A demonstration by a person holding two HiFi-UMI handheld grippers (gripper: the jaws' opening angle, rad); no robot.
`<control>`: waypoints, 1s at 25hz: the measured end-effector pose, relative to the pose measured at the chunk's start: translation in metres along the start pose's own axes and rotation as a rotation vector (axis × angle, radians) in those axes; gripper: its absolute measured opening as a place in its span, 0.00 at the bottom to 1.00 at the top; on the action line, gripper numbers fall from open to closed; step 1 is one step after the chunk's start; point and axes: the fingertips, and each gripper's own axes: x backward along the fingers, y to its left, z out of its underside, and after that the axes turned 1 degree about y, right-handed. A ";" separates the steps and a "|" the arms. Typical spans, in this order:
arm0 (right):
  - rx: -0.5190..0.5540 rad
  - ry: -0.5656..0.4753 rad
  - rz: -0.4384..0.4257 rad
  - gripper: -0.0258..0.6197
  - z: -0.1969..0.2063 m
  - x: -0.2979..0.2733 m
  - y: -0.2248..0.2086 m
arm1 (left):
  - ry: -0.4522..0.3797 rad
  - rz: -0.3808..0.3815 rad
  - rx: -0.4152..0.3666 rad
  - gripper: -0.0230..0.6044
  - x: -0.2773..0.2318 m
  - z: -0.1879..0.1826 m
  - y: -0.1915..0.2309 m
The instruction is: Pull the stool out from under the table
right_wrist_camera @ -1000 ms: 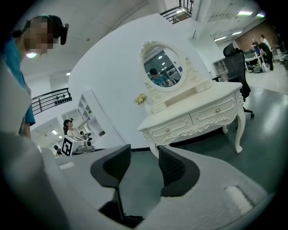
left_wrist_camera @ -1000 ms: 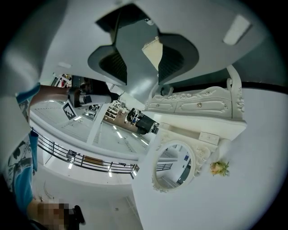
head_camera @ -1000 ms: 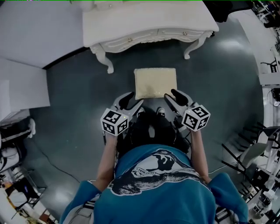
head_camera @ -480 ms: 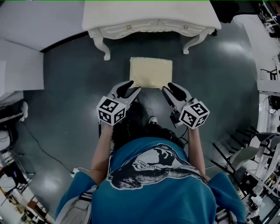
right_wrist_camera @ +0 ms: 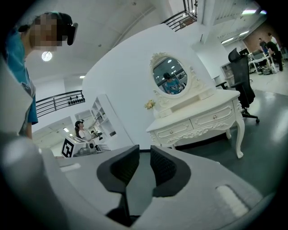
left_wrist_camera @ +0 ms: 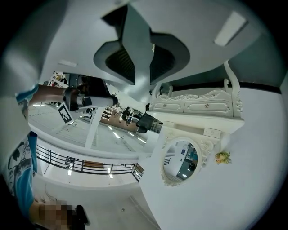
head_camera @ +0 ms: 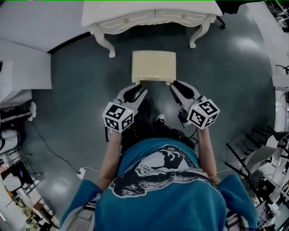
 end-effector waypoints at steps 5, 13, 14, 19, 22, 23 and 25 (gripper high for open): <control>0.018 -0.005 -0.047 0.13 0.009 0.021 0.010 | -0.012 -0.037 -0.007 0.18 0.011 0.009 -0.034; 0.062 -0.009 -0.115 0.09 0.024 0.042 0.030 | -0.055 -0.090 -0.019 0.06 0.027 0.017 -0.065; 0.065 -0.013 -0.118 0.09 0.025 0.043 0.031 | -0.056 -0.091 -0.022 0.06 0.027 0.019 -0.068; 0.093 -0.029 -0.127 0.08 0.024 0.054 0.036 | -0.064 -0.084 -0.039 0.05 0.027 0.019 -0.086; 0.104 -0.035 -0.133 0.04 0.024 0.059 0.038 | -0.065 -0.076 -0.051 0.05 0.026 0.017 -0.094; 0.107 -0.037 -0.135 0.04 0.024 0.060 0.039 | -0.065 -0.074 -0.054 0.05 0.026 0.017 -0.096; 0.117 -0.038 -0.144 0.04 0.024 0.061 0.041 | -0.064 -0.072 -0.060 0.05 0.026 0.016 -0.099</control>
